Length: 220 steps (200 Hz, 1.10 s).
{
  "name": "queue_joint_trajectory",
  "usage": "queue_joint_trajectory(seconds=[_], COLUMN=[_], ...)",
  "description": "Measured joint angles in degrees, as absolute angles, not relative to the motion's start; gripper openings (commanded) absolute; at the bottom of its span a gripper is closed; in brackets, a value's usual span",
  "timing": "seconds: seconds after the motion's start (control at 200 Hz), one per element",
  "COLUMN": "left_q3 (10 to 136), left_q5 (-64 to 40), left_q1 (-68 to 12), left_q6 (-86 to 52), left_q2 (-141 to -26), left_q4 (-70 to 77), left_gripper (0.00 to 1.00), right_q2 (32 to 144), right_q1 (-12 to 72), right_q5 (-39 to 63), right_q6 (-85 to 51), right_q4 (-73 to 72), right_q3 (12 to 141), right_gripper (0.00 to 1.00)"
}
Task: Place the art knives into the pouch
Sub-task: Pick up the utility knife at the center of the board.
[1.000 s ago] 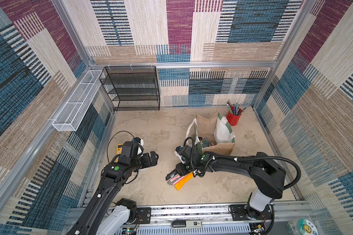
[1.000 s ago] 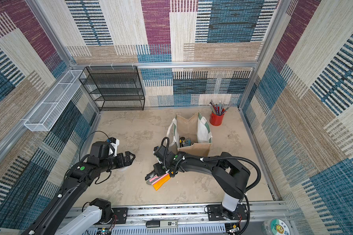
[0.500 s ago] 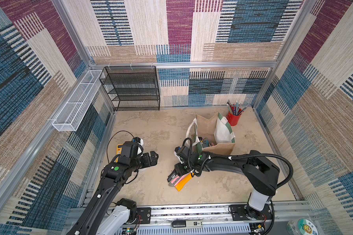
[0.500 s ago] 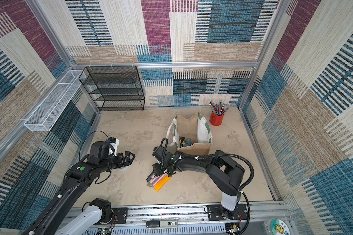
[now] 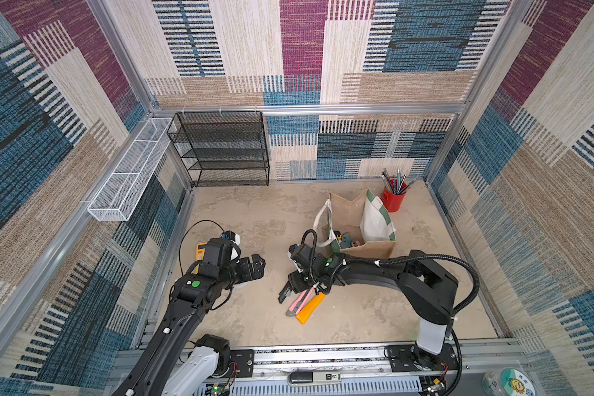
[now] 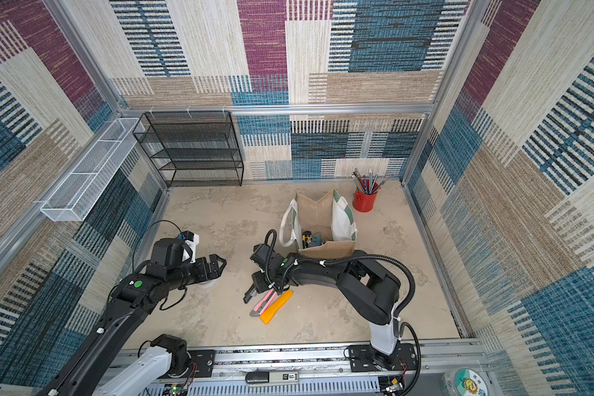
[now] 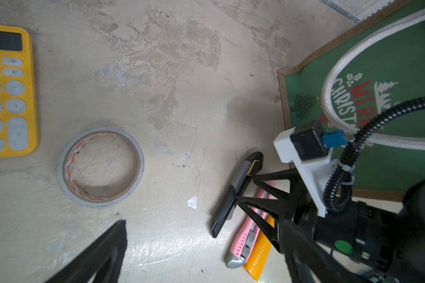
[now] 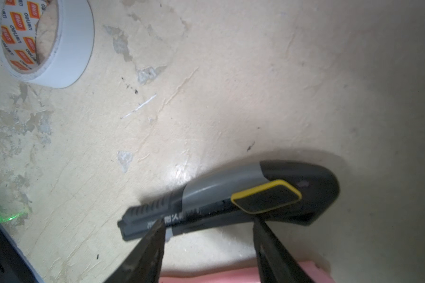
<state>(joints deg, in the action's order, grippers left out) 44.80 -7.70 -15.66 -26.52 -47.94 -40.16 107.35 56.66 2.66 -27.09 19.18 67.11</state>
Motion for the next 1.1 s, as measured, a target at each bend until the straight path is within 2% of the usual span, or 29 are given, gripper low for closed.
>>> queue_joint_trajectory(seconds=[0.21,0.315,0.386,0.816,0.906,1.102], left_q3=[44.8,44.8,44.8,44.8,44.8,44.8], left_q5=[-7.64,-7.57,-7.57,-7.46,-7.46,-7.46], left_q1=[-15.66,-15.66,-15.66,-15.66,-15.66,-15.66], left_q6=[-26.52,-26.5,-26.5,-26.37,-26.37,-26.35], left_q2=[-47.86,-47.81,-47.77,-47.55,-47.57,-47.66], left_q4=[-40.16,-40.25,-40.36,-40.58,-40.58,-40.58], left_gripper=[0.99,0.99,0.99,0.99,0.99,0.99], right_q2=[109.16,110.15,110.5,114.72,116.11,117.34], right_q1=[56.64,56.6,56.6,56.38,56.38,56.34], right_q5=[0.45,-0.6,-1.23,-4.25,-5.13,-6.5], right_q6=[-26.41,-25.82,-25.41,-23.88,-23.42,-22.68], right_q4=[19.84,20.23,20.43,21.17,21.74,22.96], right_q3=[69.78,71.4,71.94,76.73,78.15,79.33], right_gripper=[0.64,0.73,0.74,0.69,0.64,0.57])
